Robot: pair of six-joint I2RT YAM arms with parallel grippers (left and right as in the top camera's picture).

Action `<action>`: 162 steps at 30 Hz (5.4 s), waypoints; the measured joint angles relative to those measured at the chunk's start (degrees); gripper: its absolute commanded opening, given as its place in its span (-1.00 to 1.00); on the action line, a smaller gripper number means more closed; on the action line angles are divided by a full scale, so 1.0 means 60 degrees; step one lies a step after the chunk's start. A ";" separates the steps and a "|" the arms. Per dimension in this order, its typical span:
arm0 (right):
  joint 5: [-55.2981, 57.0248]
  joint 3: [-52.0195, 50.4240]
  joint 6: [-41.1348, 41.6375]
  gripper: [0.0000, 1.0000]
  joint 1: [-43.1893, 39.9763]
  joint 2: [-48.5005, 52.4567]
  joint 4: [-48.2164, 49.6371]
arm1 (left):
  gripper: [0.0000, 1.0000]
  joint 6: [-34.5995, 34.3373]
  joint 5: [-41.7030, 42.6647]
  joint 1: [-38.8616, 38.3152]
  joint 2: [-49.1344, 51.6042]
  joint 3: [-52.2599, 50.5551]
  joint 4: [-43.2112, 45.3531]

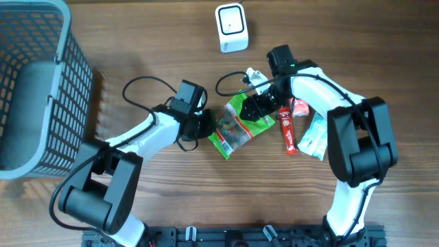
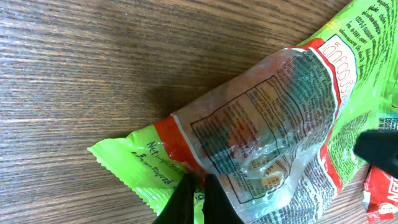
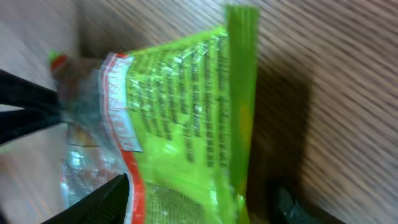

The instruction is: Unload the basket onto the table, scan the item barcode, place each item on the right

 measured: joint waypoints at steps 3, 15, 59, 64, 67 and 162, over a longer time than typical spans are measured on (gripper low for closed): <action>-0.0663 -0.0233 -0.0007 0.42 -0.0007 0.0000 0.0091 | -0.92 0.0000 0.0000 0.0000 0.0004 -0.0004 0.0036; -0.3566 -0.1388 0.1067 0.27 -0.0080 0.0033 0.1260 | -0.92 0.0000 -0.0127 0.0000 0.0055 -0.0004 0.0306; -0.4299 -0.2885 0.5115 -0.01 0.1016 -0.0066 0.4109 | -0.92 0.0051 0.0576 0.0215 -0.0681 0.0135 -0.2779; -0.4408 -0.2885 0.5122 0.01 0.1016 -0.0066 0.4113 | -0.88 0.0288 0.0568 0.0834 -0.0856 0.0525 -0.3683; -0.4411 -0.2885 0.5122 0.02 0.1016 -0.0066 0.4116 | -0.87 0.0324 0.0546 0.0860 -0.0991 0.0597 -0.4346; 0.1774 0.3198 -0.1220 -0.92 0.1093 -0.4189 -0.2962 | 1.00 0.2371 -0.4233 0.2798 -0.3894 -0.0375 -0.1279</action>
